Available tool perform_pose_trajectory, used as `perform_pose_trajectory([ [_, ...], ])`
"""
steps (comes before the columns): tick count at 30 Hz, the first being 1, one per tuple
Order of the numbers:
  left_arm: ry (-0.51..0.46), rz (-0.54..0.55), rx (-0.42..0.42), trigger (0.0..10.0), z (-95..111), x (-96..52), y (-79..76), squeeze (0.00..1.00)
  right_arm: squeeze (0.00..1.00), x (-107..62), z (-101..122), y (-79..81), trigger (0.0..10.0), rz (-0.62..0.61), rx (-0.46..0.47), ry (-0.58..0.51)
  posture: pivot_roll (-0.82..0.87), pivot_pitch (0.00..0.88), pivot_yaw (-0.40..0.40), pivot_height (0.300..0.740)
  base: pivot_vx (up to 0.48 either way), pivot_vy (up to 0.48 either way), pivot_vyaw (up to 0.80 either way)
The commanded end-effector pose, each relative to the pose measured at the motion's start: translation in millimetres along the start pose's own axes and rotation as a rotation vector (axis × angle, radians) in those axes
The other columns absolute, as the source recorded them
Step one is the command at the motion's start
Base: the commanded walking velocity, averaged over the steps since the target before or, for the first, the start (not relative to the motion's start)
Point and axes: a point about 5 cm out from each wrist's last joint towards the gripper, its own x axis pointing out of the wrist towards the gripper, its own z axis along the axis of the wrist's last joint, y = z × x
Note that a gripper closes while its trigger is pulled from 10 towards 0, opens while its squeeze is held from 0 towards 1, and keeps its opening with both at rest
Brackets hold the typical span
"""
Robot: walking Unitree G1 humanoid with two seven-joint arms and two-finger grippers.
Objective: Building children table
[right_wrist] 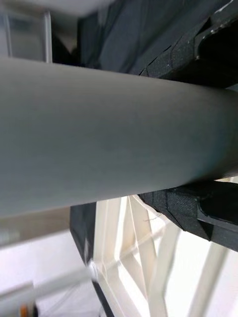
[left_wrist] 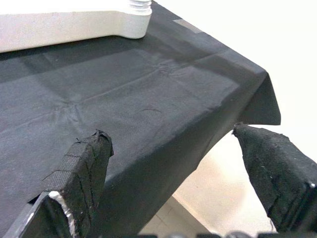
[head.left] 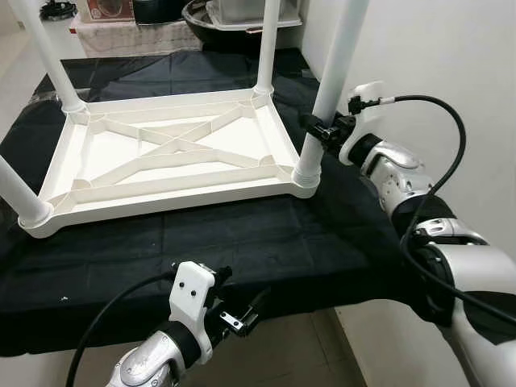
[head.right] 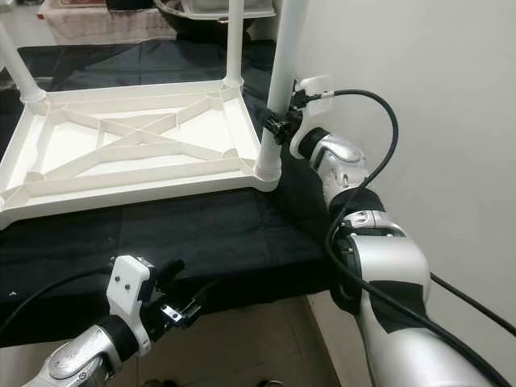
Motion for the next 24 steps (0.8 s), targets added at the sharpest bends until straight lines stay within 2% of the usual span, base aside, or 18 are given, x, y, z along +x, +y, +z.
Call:
perform_pose_trajectory([
  [1,0.009,-0.002,-0.005,10.0,-2,-1.2,-1.2,0.0,0.0,-2.9,-21,0.1,0.0,-0.089,0.024,0.069,0.12,0.182,-0.035,0.74,0.0,0.0,0.0],
  [2,0.009,-0.002,-0.005,10.0,-2,-1.2,-1.2,0.0,0.0,-2.9,-21,0.1,0.0,-0.089,0.024,0.069,0.12,0.182,-0.035,0.74,0.0,0.0,0.0],
  [3,0.009,-0.003,-0.003,10.0,-2,-0.5,-0.2,0.0,0.0,-7.1,-36,-6.2,0.0,-0.382,0.012,0.117,0.11,0.177,-0.029,0.74,0.0,0.0,0.0],
  [4,0.009,-0.003,-0.003,10.0,-2,-0.5,-0.2,0.0,0.0,-7.1,-36,-6.2,0.0,-0.382,0.012,0.117,0.11,0.177,-0.029,0.74,0.0,0.0,0.0],
  [6,0.009,-0.005,-0.002,10.0,-2,0.4,0.5,0.0,0.0,-12.6,-45,-9.6,0.0,-0.599,0.02,0.129,0.11,0.175,-0.027,0.74,0.0,0.0,0.0],
  [7,0.009,-0.005,-0.002,10.0,-2,0.4,0.5,0.0,0.0,-12.6,-45,-9.6,0.0,-0.599,0.02,0.129,0.11,0.175,-0.027,0.74,0.0,0.0,0.0],
  [8,0.009,-0.007,0.0,10.0,-2,1.0,0.9,0.0,0.0,-13.3,-47,-6.4,0.0,-0.707,0.032,0.118,0.1,0.171,-0.027,0.74,0.0,0.0,0.0],
  [9,0.009,-0.007,0.0,10.0,-2,1.0,0.9,0.0,0.0,-13.3,-47,-6.4,0.0,-0.707,0.032,0.118,0.1,0.171,-0.027,0.74,0.0,0.0,0.0],
  [10,0.01,-0.009,0.002,10.0,-2,1.6,1.3,0.0,0.0,-13.0,-48,0.8,0.0,-0.819,0.063,0.103,0.1,0.167,-0.028,0.74,0.0,0.0,0.0],
  [11,0.01,-0.009,0.002,10.0,-2,1.6,1.3,0.0,0.0,-13.0,-48,0.8,0.0,-0.819,0.063,0.103,0.1,0.167,-0.028,0.74,0.0,0.0,0.0],
  [12,0.009,-0.01,0.002,10.0,-2,2.2,1.6,0.0,0.0,-11.5,-48,11.4,0.0,-0.91,0.09,0.088,0.1,0.163,-0.027,0.74,0.0,0.0,0.0],
  [15,0.009,-0.011,0.003,10.0,-2,2.6,1.8,0.0,0.0,-10.1,-48,20.0,0.0,-0.966,0.114,0.077,0.1,0.162,-0.028,0.74,0.0,0.0,0.0],
  [16,0.009,-0.011,0.004,10.0,-2,3.1,1.8,0.0,0.0,-6.3,-45,33.1,0.0,-1.028,0.135,0.068,0.11,0.159,-0.031,0.74,0.0,0.0,0.0],
  [17,0.009,-0.011,0.004,10.0,-2,3.1,1.8,0.0,0.0,-6.3,-45,33.1,0.0,-1.028,0.135,0.068,0.11,0.159,-0.031,0.74,0.0,0.0,0.0],
  [19,0.009,-0.009,0.004,10.0,-3,3.8,1.5,0.0,0.0,4.4,-38,60.7,0.0,-1.098,0.213,0.078,0.11,0.153,-0.034,0.74,0.0,0.0,0.0],
  [20,0.009,-0.008,0.004,10.0,-3,4.0,1.2,0.0,0.0,7.3,-36,68.9,0.0,-1.113,0.231,0.08,0.11,0.152,-0.035,0.74,0.0,0.0,0.0],
  [23,0.009,-0.008,0.003,10.0,-3,4.1,1.0,0.0,0.0,10.1,-33,75.3,0.0,-1.106,0.243,0.079,0.11,0.152,-0.036,0.74,0.0,0.0,0.0],
  [24,0.009,-0.009,0.002,10.0,-3,4.1,0.8,0.0,0.0,10.5,-32,76.6,3.5,-1.088,0.247,0.073,0.11,0.151,-0.037,0.74,0.0,0.0,0.0],
])
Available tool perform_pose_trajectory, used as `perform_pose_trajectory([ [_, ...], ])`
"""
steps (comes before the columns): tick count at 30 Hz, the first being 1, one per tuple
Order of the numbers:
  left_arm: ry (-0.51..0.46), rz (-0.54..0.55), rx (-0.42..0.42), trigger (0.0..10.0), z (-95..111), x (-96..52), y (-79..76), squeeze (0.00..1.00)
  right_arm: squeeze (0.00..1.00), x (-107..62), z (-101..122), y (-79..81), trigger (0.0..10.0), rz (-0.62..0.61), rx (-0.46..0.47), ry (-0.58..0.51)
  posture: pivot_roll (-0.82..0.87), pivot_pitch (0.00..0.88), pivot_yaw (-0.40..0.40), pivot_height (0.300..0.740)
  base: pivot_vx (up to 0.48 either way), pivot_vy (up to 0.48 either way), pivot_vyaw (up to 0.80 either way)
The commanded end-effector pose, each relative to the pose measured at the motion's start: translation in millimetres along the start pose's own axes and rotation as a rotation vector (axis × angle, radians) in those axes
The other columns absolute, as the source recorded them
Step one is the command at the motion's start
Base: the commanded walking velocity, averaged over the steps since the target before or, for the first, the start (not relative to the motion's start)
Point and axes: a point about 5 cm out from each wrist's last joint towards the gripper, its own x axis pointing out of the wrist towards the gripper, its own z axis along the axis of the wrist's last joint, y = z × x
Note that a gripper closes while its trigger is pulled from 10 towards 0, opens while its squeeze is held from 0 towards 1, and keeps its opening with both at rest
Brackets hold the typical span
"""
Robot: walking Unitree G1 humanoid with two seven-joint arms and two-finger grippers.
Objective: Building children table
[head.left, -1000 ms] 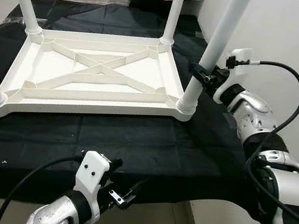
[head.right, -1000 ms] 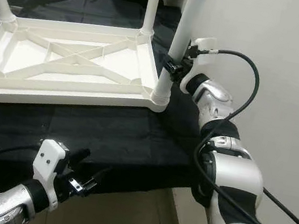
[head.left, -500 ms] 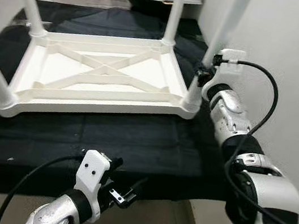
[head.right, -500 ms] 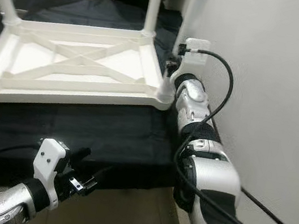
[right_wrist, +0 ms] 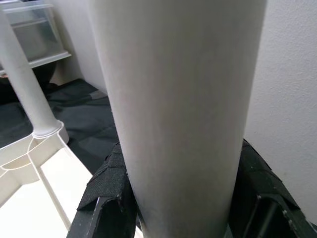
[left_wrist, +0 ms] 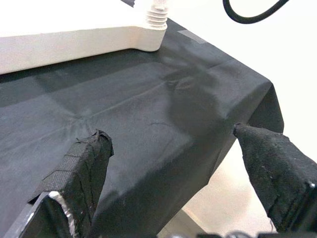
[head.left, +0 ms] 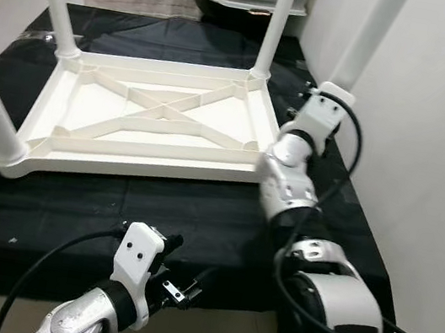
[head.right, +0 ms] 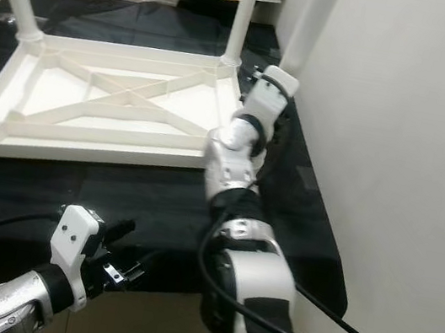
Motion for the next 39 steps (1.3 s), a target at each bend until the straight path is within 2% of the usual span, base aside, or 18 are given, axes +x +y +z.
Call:
perform_pose_trajectory([
  [1,0.01,0.001,-0.004,10.0,-4,-0.5,-1.0,0.0,0.0,-2.6,-20,-7.1,10.0,-0.02,0.052,0.12,0.1,0.151,-0.037,0.74,0.0,0.0,0.0],
  [9,0.012,-0.005,-0.008,10.0,-5,-0.4,-0.9,0.0,0.0,-2.6,-19,-11.5,10.0,0.041,0.054,0.093,0.09,0.146,-0.031,0.74,0.0,0.0,0.0],
  [10,0.014,-0.007,-0.008,10.0,-5,-0.2,-0.7,0.0,1.0,-2.1,-21,-14.1,10.0,0.075,0.057,0.088,0.09,0.142,-0.031,0.74,0.0,0.0,0.0],
  [11,0.016,-0.008,-0.009,10.0,-6,0.0,-0.6,0.0,1.0,-1.2,-20,-16.0,10.0,0.132,0.063,0.067,0.09,0.14,-0.029,0.74,0.0,0.0,0.0],
  [12,0.016,-0.008,-0.009,10.0,-6,0.0,-0.6,0.0,1.0,-1.2,-20,-16.0,10.0,0.132,0.063,0.067,0.09,0.14,-0.029,0.74,0.0,0.0,0.0],
  [13,0.017,-0.008,-0.01,10.0,-6,0.3,-0.4,0.0,0.0,-0.2,-20,-16.8,10.0,0.213,0.08,0.053,0.09,0.139,-0.031,0.74,0.0,0.0,0.0],
  [15,0.017,-0.008,-0.01,10.0,-6,0.3,-0.4,0.0,0.0,-0.2,-20,-16.8,10.0,0.213,0.08,0.053,0.09,0.139,-0.031,0.74,0.0,0.0,0.0],
  [16,0.018,-0.008,-0.01,10.0,-7,0.8,-0.2,0.0,0.0,1.4,-19,-19.4,10.0,0.274,0.089,0.034,0.09,0.136,-0.029,0.74,0.0,0.0,0.0],
  [17,0.018,-0.008,-0.01,10.0,-7,0.8,-0.2,0.0,0.0,1.4,-19,-19.4,10.0,0.274,0.089,0.034,0.09,0.136,-0.029,0.74,0.0,0.0,0.0],
  [19,0.019,-0.008,-0.012,10.0,-8,2.0,0.1,0.0,0.0,9.5,-16,-30.6,10.0,0.5,0.094,-0.025,0.09,0.135,-0.027,0.74,0.0,0.0,0.0],
  [21,0.019,-0.008,-0.012,10.0,-8,2.0,0.1,0.0,0.0,9.5,-16,-30.6,10.0,0.5,0.094,-0.025,0.09,0.135,-0.027,0.74,0.0,0.0,0.0],
  [23,0.018,-0.01,-0.013,10.0,-8,3.3,0.4,0.0,0.0,18.0,-16,-43.5,10.0,0.68,0.085,-0.041,0.09,0.134,-0.029,0.74,0.0,0.0,0.0],
  [24,0.017,-0.011,-0.013,10.0,-8,3.7,0.5,0.0,0.0,21.2,-16,-48.3,10.0,0.734,0.088,-0.033,0.09,0.134,-0.029,0.74,0.0,0.0,0.0],
  [27,0.016,-0.011,-0.012,10.0,-7,4.0,0.8,0.0,0.0,25.7,-16,-52.8,10.0,0.773,0.085,-0.019,0.08,0.133,-0.031,0.74,0.0,0.0,0.0],
  [31,0.012,-0.007,-0.01,10.0,-7,4.8,1.3,0.0,0.0,38.2,-12,-62.3,10.0,0.924,0.06,0.023,0.09,0.133,-0.033,0.74,0.0,0.0,0.0],
  [32,0.012,-0.007,-0.01,10.0,-7,4.8,1.3,0.0,0.0,38.2,-12,-62.3,10.0,0.924,0.06,0.023,0.09,0.133,-0.033,0.74,0.0,0.0,0.0],
  [34,0.009,-0.008,-0.009,10.0,-7,5.8,1.5,0.0,0.0,44.3,-8,-65.1,10.0,1.026,0.062,0.073,0.09,0.133,-0.037,0.74,0.0,0.0,0.0],
  [39,0.008,-0.009,-0.008,10.0,-7,6.4,1.5,0.0,0.0,43.4,-5,-64.0,10.0,1.163,0.065,0.129,0.09,0.133,-0.037,0.74,0.0,0.0,0.0],
])
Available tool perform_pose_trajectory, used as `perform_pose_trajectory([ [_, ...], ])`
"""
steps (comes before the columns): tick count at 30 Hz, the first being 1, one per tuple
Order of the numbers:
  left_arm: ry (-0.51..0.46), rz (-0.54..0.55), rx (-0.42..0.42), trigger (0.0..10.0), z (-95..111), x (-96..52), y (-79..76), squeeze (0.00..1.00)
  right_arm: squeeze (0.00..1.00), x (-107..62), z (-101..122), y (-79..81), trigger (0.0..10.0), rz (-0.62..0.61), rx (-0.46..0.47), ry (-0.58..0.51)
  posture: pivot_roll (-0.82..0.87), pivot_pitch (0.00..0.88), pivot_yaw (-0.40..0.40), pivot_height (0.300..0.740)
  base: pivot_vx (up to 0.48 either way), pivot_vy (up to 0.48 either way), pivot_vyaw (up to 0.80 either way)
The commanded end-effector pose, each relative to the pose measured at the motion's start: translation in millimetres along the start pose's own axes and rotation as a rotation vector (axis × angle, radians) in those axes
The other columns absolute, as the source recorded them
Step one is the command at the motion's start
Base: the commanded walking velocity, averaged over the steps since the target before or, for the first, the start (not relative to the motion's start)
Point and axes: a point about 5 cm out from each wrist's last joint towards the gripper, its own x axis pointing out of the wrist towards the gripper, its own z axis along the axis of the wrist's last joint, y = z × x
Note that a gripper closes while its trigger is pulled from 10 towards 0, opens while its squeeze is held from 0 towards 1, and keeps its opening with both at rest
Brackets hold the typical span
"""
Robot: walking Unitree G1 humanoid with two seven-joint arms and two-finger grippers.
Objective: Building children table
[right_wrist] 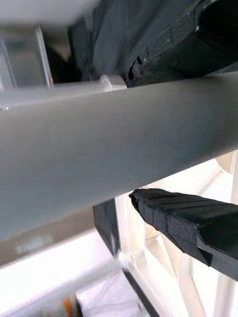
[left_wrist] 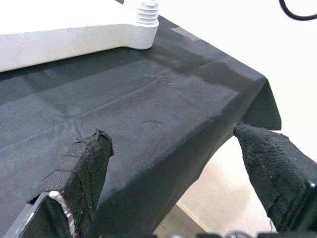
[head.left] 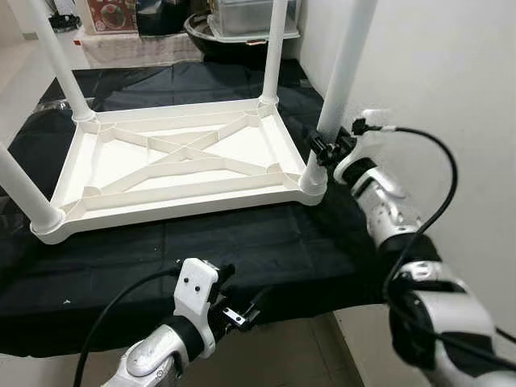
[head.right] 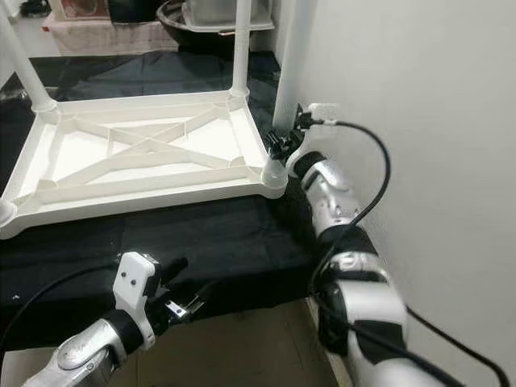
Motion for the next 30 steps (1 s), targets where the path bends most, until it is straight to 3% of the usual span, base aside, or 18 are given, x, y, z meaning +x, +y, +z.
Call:
perform_pose_trajectory([
  [1,0.01,-0.004,-0.004,10.0,-4,1.0,-1.0,0.0,0.0,4.1,-5,11.9,10.0,0.159,0.042,0.053,0.09,0.133,-0.037,0.74,0.0,0.0,0.0],
  [4,0.01,-0.004,-0.004,10.0,-4,0.9,-1.1,0.0,0.0,4.5,-3,13.8,10.0,0.221,0.037,0.073,0.1,0.134,-0.04,0.74,0.0,0.0,0.0],
  [10,0.008,0.0,-0.005,10.0,-3,-0.3,-2.3,0.0,0.0,5.8,6,22.4,10.0,0.461,-0.01,0.167,0.11,0.142,-0.045,0.74,0.0,0.0,0.0],
  [17,0.006,0.0,-0.007,10.0,-3,-1.1,-3.0,0.0,0.0,3.1,9,24.8,10.0,0.581,-0.018,0.2,0.11,0.147,-0.048,0.74,0.0,0.0,0.0],
  [18,0.006,0.002,-0.008,10.0,-3,-1.6,-3.3,0.0,0.0,-0.3,13,28.6,10.0,0.704,-0.002,0.212,0.12,0.15,-0.048,0.74,0.0,0.0,0.0],
  [21,0.006,0.002,-0.008,10.0,-3,-1.8,-3.4,0.0,0.0,-1.7,14,30.0,10.0,0.75,0.008,0.213,0.12,0.15,-0.048,0.74,0.0,0.0,0.0],
  [24,0.007,0.001,-0.01,10.0,-3,-2.1,-3.2,0.0,0.0,-4.6,21,37.9,10.0,0.901,0.044,0.195,0.12,0.152,-0.045,0.74,0.0,0.0,0.0],
  [30,0.005,-0.001,-0.009,10.0,-3,-2.0,-3.3,0.0,0.0,-5.0,23,42.4,10.0,0.967,0.05,0.188,0.12,0.152,-0.045,0.74,0.0,0.0,0.0],
])
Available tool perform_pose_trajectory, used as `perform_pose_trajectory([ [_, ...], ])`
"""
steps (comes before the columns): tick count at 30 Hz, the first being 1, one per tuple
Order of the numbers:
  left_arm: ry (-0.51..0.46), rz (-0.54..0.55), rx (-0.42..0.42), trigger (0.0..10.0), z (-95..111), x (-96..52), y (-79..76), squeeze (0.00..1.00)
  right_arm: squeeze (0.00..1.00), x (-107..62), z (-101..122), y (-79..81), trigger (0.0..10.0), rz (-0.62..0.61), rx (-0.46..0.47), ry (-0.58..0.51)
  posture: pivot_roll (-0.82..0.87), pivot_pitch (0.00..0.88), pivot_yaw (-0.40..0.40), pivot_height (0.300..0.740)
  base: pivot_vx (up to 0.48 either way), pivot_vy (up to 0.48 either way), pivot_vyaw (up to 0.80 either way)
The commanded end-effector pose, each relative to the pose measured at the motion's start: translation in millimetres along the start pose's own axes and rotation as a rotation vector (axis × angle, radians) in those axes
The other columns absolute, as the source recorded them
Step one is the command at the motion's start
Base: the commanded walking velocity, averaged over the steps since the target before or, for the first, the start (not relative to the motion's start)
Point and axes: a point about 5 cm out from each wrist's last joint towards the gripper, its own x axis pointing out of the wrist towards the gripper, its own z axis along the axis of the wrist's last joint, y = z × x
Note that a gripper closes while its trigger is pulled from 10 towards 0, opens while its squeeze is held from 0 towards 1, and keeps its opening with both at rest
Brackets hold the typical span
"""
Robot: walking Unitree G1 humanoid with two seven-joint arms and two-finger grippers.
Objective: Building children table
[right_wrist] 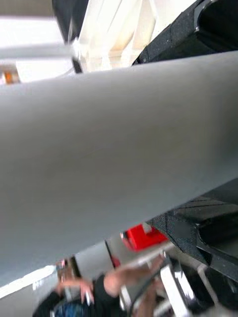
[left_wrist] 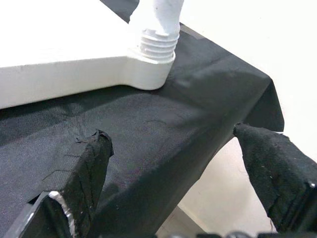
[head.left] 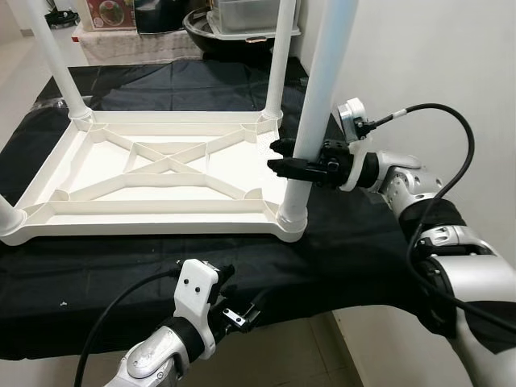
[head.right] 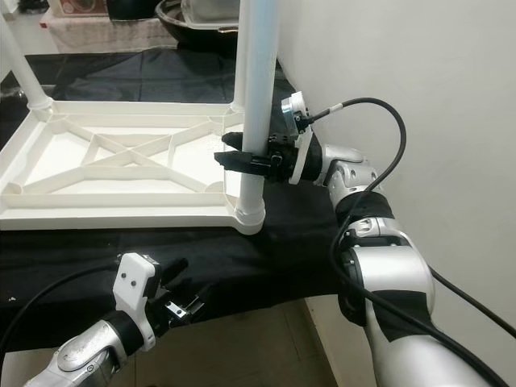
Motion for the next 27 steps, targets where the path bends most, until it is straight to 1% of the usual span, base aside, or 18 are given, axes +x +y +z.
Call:
perform_pose_trajectory([
  [1,0.0,-0.006,-0.001,10.0,-1,-0.8,-2.4,0.0,0.0,7.0,7,3.7,10.0,0.072,-0.025,-0.002,0.11,0.151,-0.043,0.74,0.0,0.0,0.0],
  [5,-0.005,-0.008,0.002,10.0,0,-0.5,-2.2,0.0,0.0,9.1,6,4.9,10.0,0.094,-0.038,-0.001,0.12,0.147,-0.041,0.74,0.0,0.0,0.0],
  [6,-0.008,-0.009,0.003,10.0,0,-0.1,-1.7,0.0,0.0,11.3,5,6.1,4.1,0.111,-0.05,0.01,0.12,0.144,-0.039,0.74,0.0,0.0,0.0],
  [8,-0.008,-0.009,0.003,10.0,0,-0.1,-1.7,0.0,0.0,11.3,5,6.1,4.1,0.111,-0.05,0.01,0.12,0.144,-0.039,0.74,0.0,0.0,0.0],
  [9,-0.009,-0.009,0.004,10.0,0,0.5,-0.9,0.0,0.0,14.7,0,7.2,0.0,0.122,-0.071,0.032,0.11,0.14,-0.036,0.74,0.0,0.0,0.0],
  [14,-0.008,-0.009,0.005,10.0,-1,2.2,0.4,0.0,0.0,18.8,-7,8.0,0.0,0.112,-0.102,0.053,0.11,0.133,-0.035,0.74,0.0,0.0,0.0],
  [15,-0.008,-0.01,0.006,10.0,-1,3.2,1.1,0.0,0.0,18.7,-11,7.2,0.0,0.076,-0.114,0.054,0.11,0.122,-0.033,0.74,0.0,0.0,0.0],
  [16,-0.008,-0.01,0.006,10.0,-1,3.2,1.1,0.0,0.0,18.7,-11,7.2,0.0,0.076,-0.114,0.054,0.11,0.122,-0.033,0.74,0.0,0.0,0.0],
  [17,-0.009,-0.01,0.008,10.0,-2,4.3,1.6,0.0,0.0,17.9,-14,3.7,0.0,-0.008,-0.123,0.043,0.1,0.114,-0.035,0.74,0.0,0.0,0.0],
  [18,-0.009,-0.01,0.008,10.0,-2,4.3,1.6,0.0,0.0,17.9,-14,3.7,0.0,-0.008,-0.123,0.043,0.1,0.114,-0.035,0.74,0.0,0.0,0.0],
  [19,-0.009,-0.009,0.01,10.0,-2,5.5,2.7,0.0,0.0,17.5,-18,-1.4,0.0,-0.118,-0.113,0.04,0.1,0.102,-0.033,0.74,0.0,0.0,0.0],
  [20,-0.009,-0.009,0.01,10.0,-2,5.5,2.7,0.0,0.0,17.5,-18,-1.4,0.0,-0.118,-0.113,0.04,0.1,0.102,-0.033,0.74,0.0,0.0,0.0],
  [21,-0.01,-0.007,0.012,10.0,-3,6.9,3.8,0.0,0.0,16.0,-20,-7.2,0.0,-0.251,-0.096,0.012,0.09,0.094,-0.035,0.74,0.0,0.0,0.0],
  [22,-0.01,-0.007,0.012,10.0,-3,6.9,3.8,0.0,0.0,16.0,-20,-7.2,0.0,-0.251,-0.096,0.012,0.09,0.094,-0.035,0.74,0.0,0.0,0.0],
  [24,-0.008,-0.004,0.014,10.0,-5,9.5,6.6,0.0,0.0,6.9,-25,-20.4,0.0,-0.606,-0.106,-0.046,0.08,0.078,-0.028,0.74,0.0,0.0,0.0],
  [27,-0.008,-0.004,0.014,10.0,-5,9.5,6.6,0.0,0.0,6.9,-25,-20.4,0.0,-0.606,-0.106,-0.046,0.08,0.078,-0.028,0.74,0.0,0.0,0.0],
])
